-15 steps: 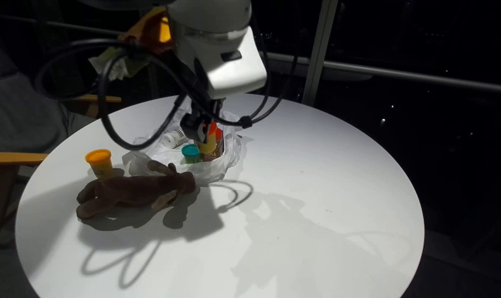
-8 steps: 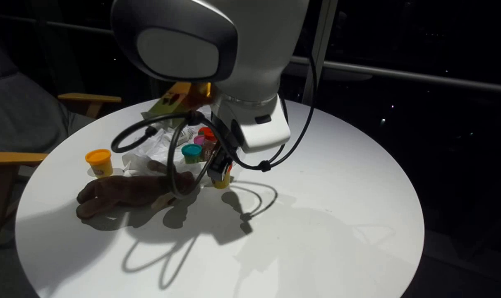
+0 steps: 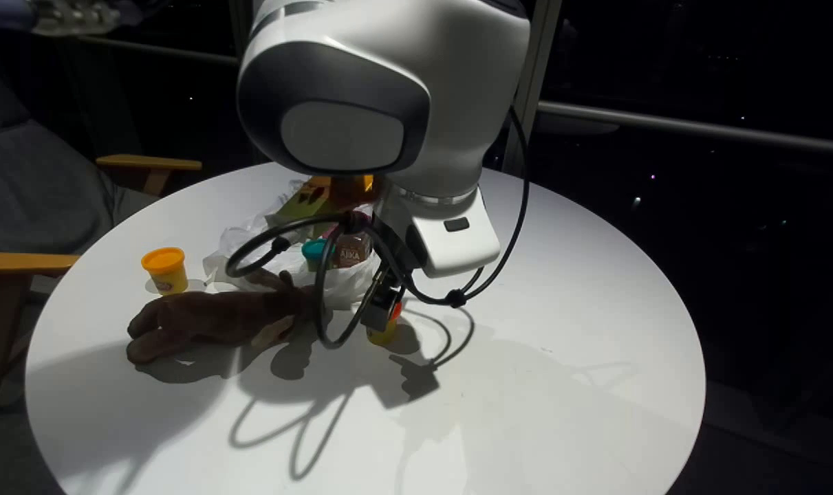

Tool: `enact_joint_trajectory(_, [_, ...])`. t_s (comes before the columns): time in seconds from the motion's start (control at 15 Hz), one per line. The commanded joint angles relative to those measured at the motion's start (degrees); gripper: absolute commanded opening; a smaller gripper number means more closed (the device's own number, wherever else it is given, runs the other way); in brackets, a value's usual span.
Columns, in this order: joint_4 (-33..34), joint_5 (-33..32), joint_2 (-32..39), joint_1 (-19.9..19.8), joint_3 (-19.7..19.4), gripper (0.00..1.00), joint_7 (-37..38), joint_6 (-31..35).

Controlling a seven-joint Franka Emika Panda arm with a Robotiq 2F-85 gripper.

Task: Remove all the contents from the white plastic bag and put them on the table

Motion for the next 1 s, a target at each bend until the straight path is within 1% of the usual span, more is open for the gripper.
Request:
enact_joint_trajectory(0.0, [-3.96,-5.91,-8.22,4.13,-1.38,1.00,5.53,1.96])
enact_joint_trajectory(0.13, [-4.86,-11.42,-11.80,6.57,-0.85,1.00,8.56,3.05])
enact_joint_trajectory(0.33, [-2.94,-23.79,-14.98,10.19,0.20,1.00,16.06,1.85])
enact_joint_trajectory(0.4, [-1.14,-27.89,-14.55,10.76,0.85,1.00,18.63,1.45])
enact_joint_trajectory(0.53, [2.13,-34.14,-13.29,11.82,1.86,1.00,23.80,0.58])
enact_joint_trajectory(0.67, [5.71,-40.04,-10.89,12.62,1.97,1.00,28.29,-1.24])
enact_joint_trajectory(0.8, [8.64,-44.06,-9.22,12.98,2.01,1.00,31.38,-3.71])
enact_joint_trajectory(0.93, [11.50,-46.29,-7.28,13.03,2.06,1.00,33.39,-7.21])
